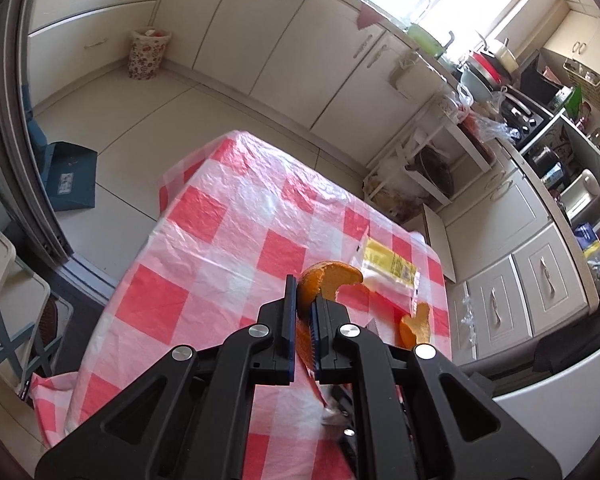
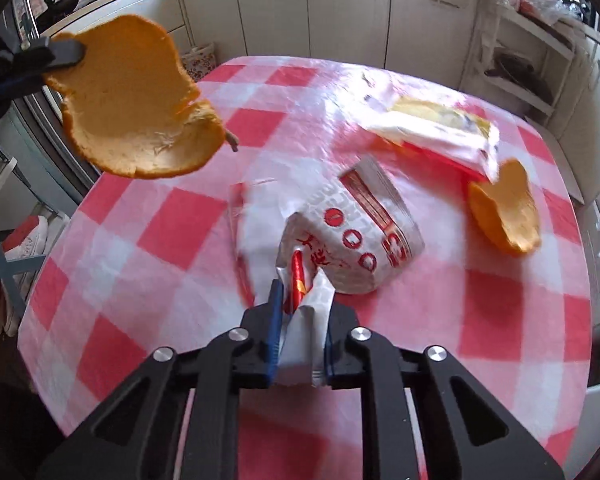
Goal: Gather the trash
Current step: 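Grasp the white-and-red snack packet with the right gripper while the left gripper grasps an orange peel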
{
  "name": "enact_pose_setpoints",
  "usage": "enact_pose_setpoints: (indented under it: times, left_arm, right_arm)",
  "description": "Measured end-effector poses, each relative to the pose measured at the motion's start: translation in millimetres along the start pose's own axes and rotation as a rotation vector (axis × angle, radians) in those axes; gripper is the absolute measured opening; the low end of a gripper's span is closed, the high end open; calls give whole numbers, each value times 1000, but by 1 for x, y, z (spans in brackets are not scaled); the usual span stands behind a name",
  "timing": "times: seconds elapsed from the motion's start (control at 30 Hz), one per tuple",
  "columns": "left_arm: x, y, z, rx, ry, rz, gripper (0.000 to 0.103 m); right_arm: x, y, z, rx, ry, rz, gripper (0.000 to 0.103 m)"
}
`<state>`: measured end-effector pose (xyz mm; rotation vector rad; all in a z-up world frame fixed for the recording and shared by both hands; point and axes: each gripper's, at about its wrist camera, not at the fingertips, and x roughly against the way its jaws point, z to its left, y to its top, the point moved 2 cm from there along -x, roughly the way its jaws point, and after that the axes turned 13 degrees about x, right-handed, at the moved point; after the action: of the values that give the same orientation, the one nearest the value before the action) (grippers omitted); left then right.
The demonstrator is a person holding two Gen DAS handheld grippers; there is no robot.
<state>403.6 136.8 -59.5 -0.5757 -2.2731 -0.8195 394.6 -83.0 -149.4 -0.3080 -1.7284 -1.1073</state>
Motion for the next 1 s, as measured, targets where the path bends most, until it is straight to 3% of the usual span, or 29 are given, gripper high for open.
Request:
enact_pose_setpoints:
  times: [0.37,1.0]
  left_arm:
    - [-2,-56,-11,-92,3,71,5]
    - [-16,-110,-66,-284,1,90,5]
  right_arm:
    - [73,-53,-19,-44,-54,-92,16]
    - [107,-79,-70,-103,-72,-144,16]
